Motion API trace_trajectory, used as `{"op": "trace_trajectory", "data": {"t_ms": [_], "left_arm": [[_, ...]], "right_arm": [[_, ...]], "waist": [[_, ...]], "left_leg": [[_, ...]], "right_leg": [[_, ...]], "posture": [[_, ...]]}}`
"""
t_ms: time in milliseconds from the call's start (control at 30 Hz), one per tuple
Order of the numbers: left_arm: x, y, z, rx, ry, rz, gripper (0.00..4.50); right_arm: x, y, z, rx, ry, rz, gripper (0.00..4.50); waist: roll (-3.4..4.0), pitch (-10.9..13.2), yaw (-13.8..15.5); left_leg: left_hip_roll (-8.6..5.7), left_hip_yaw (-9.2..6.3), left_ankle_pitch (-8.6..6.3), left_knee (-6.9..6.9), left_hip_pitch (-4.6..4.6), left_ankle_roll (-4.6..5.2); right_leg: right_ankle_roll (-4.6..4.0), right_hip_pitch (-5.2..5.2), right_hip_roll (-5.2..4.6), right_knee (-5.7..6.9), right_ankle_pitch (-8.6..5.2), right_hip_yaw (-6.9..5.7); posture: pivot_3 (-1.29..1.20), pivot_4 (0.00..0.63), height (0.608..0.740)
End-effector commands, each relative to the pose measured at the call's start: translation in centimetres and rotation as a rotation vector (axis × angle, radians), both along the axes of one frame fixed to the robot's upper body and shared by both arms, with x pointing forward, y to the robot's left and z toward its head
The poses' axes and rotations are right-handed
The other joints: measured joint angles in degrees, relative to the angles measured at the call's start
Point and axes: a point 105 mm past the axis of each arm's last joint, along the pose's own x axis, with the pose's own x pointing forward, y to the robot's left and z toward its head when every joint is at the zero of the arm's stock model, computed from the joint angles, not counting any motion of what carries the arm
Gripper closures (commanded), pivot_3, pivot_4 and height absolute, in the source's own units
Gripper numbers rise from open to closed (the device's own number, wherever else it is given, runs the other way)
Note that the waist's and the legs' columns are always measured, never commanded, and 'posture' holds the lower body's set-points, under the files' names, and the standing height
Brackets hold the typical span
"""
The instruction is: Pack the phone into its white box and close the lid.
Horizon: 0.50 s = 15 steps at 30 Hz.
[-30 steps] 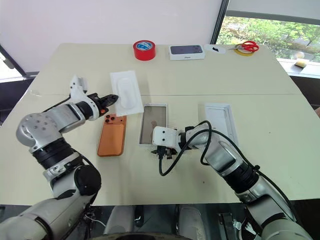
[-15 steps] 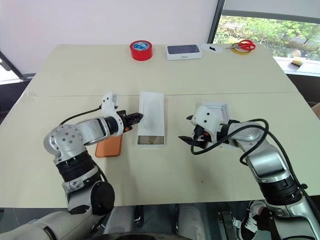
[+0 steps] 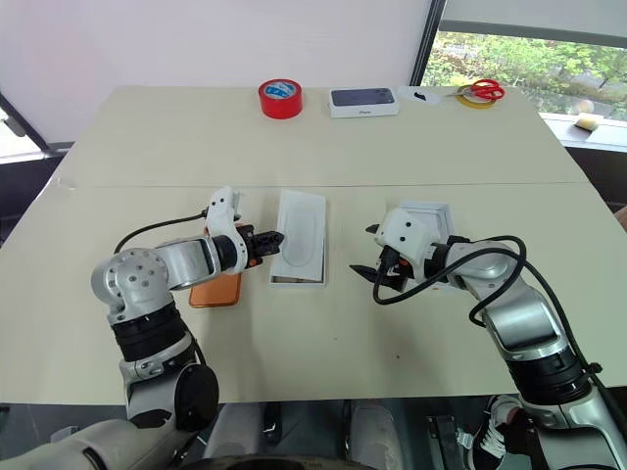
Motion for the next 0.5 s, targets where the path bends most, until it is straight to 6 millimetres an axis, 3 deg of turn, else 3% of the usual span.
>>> {"op": "trace_trajectory", "data": {"t_ms": [33, 100, 333, 500], "left_arm": [[-0.6, -0.8, 0.7, 0.003, -0.039, -0.052, 4.21], [-0.8, -0.9, 0.5, 0.008, -0.036, -0.064, 3.63], [-0.9, -0.4, 1.3, -0.027, -0.061, -0.088, 0.15], [-1.1, 0.8, 2.7, -0.037, -0.118, -0.13, 0.15]], "right_arm": [[0.0, 0.4, 0.5, 0.0, -0.036, 0.017, 0.51], [0.0, 0.4, 0.4, 0.0, -0.037, 0.016, 0.5], [0.1, 0.4, 0.5, 0.012, -0.038, 0.008, 0.5], [0.2, 0.6, 1.1, 0.074, -0.03, 0.011, 0.5]], "waist": [[0.0, 0.0, 0.0], [0.0, 0.0, 0.0], [0.0, 0.0, -0.05], [0.0, 0.0, -0.07]], "left_leg": [[0.0, 0.0, 0.0, 0.0, 0.0, 0.0], [0.0, 0.0, 0.0, 0.0, 0.0, 0.0], [0.0, -0.02, 0.0, 0.0, 0.0, 0.0], [0.01, -0.01, 0.0, -0.01, 0.01, 0.0]], "right_leg": [[0.0, 0.0, 0.0, 0.0, 0.0, 0.0], [0.0, 0.0, 0.0, 0.0, 0.0, 0.0], [0.0, 0.02, 0.0, 0.0, 0.0, 0.0], [0.0, 0.0, 0.01, 0.0, 0.0, 0.0]], "posture": [[0.0, 0.15, 0.73], [0.0, 0.15, 0.73], [0.0, 0.15, 0.73], [0.0, 0.15, 0.73]]}}
